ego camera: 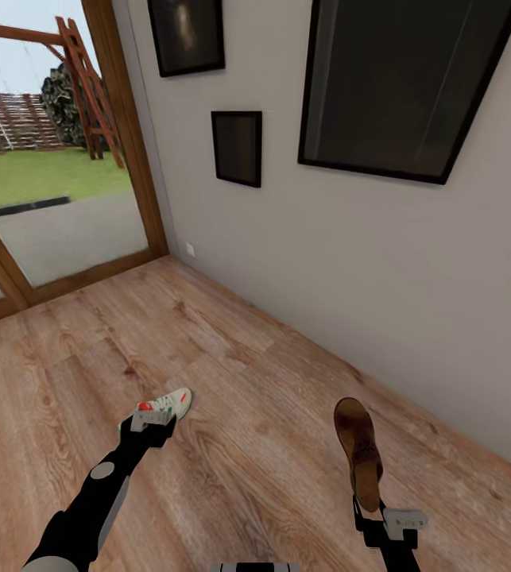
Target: Pick up the two gym shoes and the two sandals from the corridor floor and place them onto the hallstand (shoe rack) in the corridor, making sure they are on the rack and not on the floor. Arrange them so the two gym shoes are next to each other and the two sandals are next to each other.
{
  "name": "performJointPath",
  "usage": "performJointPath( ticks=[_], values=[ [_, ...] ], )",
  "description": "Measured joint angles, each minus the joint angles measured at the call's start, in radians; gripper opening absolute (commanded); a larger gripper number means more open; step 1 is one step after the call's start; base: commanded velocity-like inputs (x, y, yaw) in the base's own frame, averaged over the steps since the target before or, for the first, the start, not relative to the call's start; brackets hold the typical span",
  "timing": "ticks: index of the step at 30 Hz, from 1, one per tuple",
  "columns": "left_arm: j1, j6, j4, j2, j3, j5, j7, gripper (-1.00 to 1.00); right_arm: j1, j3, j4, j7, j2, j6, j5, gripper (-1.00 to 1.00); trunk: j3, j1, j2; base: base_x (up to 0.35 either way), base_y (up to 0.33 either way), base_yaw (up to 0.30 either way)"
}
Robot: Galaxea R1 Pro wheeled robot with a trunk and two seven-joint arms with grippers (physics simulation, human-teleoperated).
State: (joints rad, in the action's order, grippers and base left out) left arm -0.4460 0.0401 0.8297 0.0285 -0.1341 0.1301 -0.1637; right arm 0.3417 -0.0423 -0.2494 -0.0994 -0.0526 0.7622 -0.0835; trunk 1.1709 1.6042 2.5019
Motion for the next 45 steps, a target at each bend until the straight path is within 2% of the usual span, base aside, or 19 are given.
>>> performJointPath(
  ticks=[6,9,12,30,39,45],
  values=[
    [0.002,-0.001,0.0,0.002,-0.003,0.001,0.0,1.0,0.0,0.0,0.0,0.0,0.0,0.0,0.0,-1.0,-0.033,-0.003,-0.001,0.0,0.0,0.0],
    [0.002,-0.001,-0.001,0.002,-0.016,0.001,0.0,1.0,0.0,0.0,0.001,0.0,0.0,0.0,0.0,-1.0,-0.049,-0.004,-0.002,0.0,0.0,0.0],
    [0.002,-0.002,-0.001,0.001,-0.031,0.001,0.0,1.0,0.0,0.0,0.02,0.0,0.0,0.0,0.001,-1.0,-0.063,-0.015,-0.023,0.0,0.0,0.0],
    [0.002,-0.002,-0.007,0.001,-0.042,0.002,0.001,1.0,0.0,-0.001,0.046,0.0,0.001,0.0,0.003,-1.0,-0.143,-0.084,-0.149,0.0,0.0,0.0],
    [0.005,0.013,-0.006,0.001,-0.042,0.005,0.005,1.0,-0.001,-0.002,0.049,0.0,0.009,0.0,0.001,-1.0,-0.146,-0.088,-0.156,0.0,0.002,0.0],
    [0.015,0.01,-0.007,0.002,-0.043,0.001,0.005,1.0,-0.002,-0.002,0.049,0.0,0.006,0.0,0.002,-1.0,-0.146,-0.088,-0.156,0.0,0.213,-0.003]
  ],
)
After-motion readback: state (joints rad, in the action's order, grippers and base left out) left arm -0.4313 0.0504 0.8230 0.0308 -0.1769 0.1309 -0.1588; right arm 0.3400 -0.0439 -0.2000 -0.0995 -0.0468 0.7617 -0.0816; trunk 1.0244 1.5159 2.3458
